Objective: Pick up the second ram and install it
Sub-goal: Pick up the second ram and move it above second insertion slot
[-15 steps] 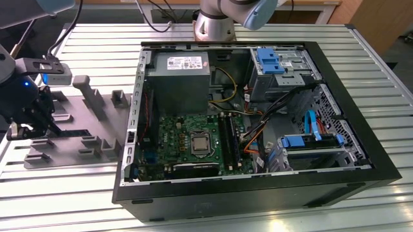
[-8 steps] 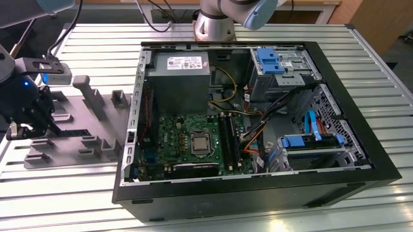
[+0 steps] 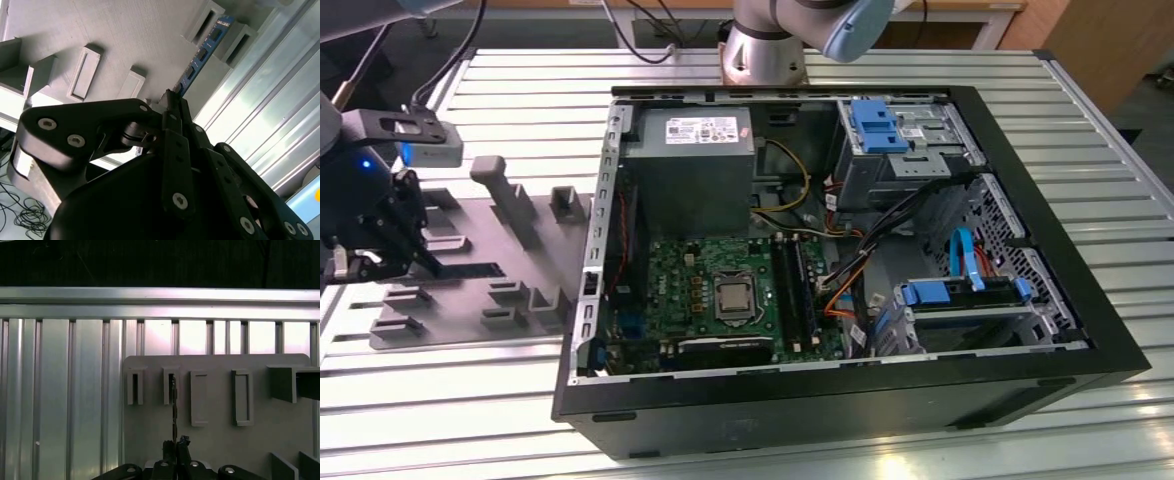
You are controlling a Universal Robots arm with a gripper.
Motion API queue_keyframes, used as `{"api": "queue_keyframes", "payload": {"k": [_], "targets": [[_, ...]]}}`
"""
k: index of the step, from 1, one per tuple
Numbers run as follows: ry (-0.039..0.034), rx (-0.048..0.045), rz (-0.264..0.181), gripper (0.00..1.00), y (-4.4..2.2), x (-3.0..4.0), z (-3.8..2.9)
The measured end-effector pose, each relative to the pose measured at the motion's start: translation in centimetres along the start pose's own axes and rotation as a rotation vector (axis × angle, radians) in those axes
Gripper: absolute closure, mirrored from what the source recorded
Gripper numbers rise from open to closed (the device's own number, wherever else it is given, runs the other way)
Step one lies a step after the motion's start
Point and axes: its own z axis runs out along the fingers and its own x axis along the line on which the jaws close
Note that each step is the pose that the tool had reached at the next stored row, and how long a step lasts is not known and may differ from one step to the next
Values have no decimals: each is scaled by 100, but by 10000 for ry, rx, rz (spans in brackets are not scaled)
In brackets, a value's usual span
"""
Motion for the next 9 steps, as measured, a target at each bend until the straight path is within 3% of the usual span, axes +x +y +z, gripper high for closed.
{"api": "queue_keyframes", "payload": {"k": [9], "targets": [[1,0,0,86,-1,0,-102]]}}
